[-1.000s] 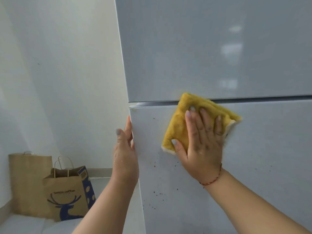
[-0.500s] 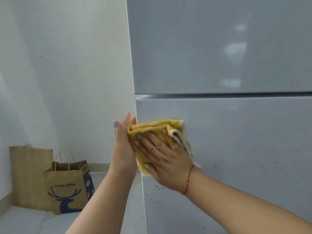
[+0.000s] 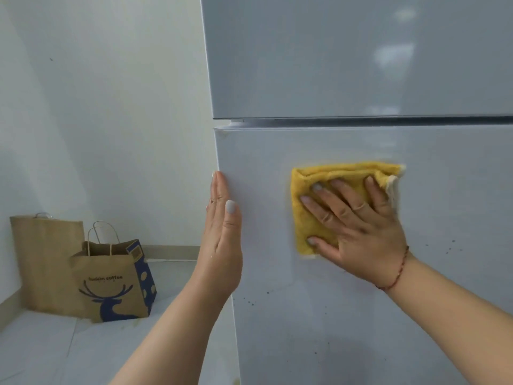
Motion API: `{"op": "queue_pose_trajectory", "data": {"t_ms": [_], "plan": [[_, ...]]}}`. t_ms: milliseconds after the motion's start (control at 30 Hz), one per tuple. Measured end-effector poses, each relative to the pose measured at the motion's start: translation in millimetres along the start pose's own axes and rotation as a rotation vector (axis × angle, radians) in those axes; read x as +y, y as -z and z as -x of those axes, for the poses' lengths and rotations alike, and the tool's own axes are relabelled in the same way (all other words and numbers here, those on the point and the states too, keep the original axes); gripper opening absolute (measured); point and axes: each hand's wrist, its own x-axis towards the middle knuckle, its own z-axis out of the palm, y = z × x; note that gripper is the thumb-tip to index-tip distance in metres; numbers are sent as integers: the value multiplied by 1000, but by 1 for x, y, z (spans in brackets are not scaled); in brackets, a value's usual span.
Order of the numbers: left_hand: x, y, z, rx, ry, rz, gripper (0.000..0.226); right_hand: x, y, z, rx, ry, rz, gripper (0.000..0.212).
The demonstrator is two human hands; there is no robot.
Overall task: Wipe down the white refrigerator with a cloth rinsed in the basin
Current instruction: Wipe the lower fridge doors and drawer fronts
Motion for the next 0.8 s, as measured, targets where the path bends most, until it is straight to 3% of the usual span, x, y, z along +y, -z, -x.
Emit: {"op": "queue_pose_trajectory", "data": {"t_ms": [200,333,433,800], "plan": [[6,10,1,3,61,150,52,-45,-6,-63,20,-204,-70,66],[-6,0,10,33,-107,-154,72,-89,-13,-66,-77,-75,-122,65],[-20,-12,22,77,-84,-261,85,-107,-19,-54,-135,-10,-129,62],[-18,-51,102,-64,174,-132,94,-106,-29,44,-176,180,-130,62]]}}
